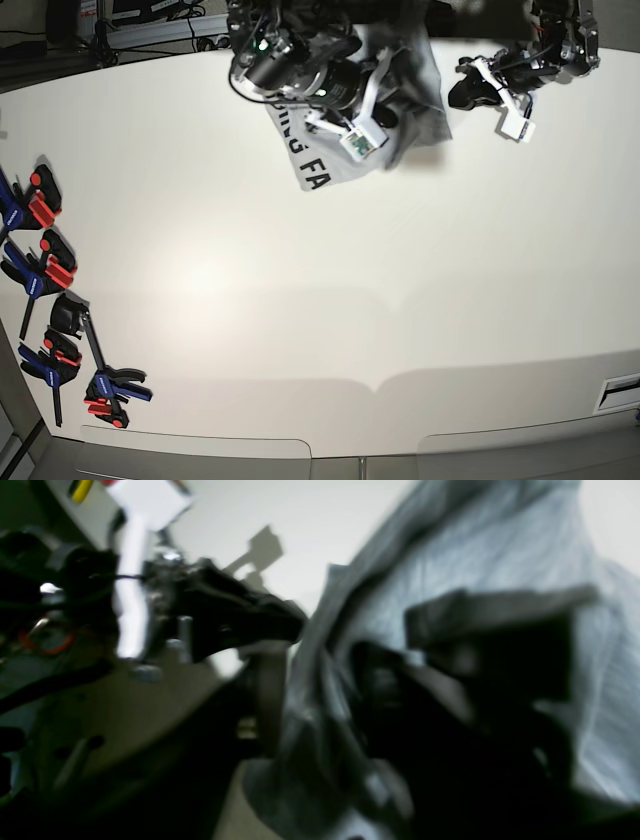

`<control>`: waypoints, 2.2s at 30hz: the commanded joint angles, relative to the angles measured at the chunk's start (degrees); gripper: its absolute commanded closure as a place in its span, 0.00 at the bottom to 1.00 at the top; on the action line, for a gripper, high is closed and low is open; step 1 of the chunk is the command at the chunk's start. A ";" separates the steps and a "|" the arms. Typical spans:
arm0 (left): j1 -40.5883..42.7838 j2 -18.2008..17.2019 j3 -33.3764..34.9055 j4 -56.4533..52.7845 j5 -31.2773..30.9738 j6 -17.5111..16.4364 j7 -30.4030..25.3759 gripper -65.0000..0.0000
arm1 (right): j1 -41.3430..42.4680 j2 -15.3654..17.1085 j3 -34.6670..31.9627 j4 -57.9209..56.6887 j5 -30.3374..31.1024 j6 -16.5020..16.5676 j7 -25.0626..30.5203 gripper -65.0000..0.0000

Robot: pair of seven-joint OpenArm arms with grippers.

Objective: Fold the T-shirt properly
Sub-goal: 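Grasp the folded shirt with the right gripper and lift it, then fold the lifted shirt over onto itself with the right gripper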

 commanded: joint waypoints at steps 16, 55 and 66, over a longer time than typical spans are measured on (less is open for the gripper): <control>0.35 -0.66 -0.11 0.31 1.64 0.17 2.84 1.00 | -2.51 -0.44 -3.61 7.34 -13.27 -8.41 -2.08 0.57; 0.35 -1.90 -0.11 0.31 1.60 0.17 2.97 1.00 | -7.30 -0.44 -3.74 7.32 -24.65 -14.73 -2.36 1.00; 0.35 -1.90 -0.11 0.31 1.62 0.17 2.75 1.00 | -7.48 -0.44 -3.74 7.32 -4.76 -2.73 -6.86 1.00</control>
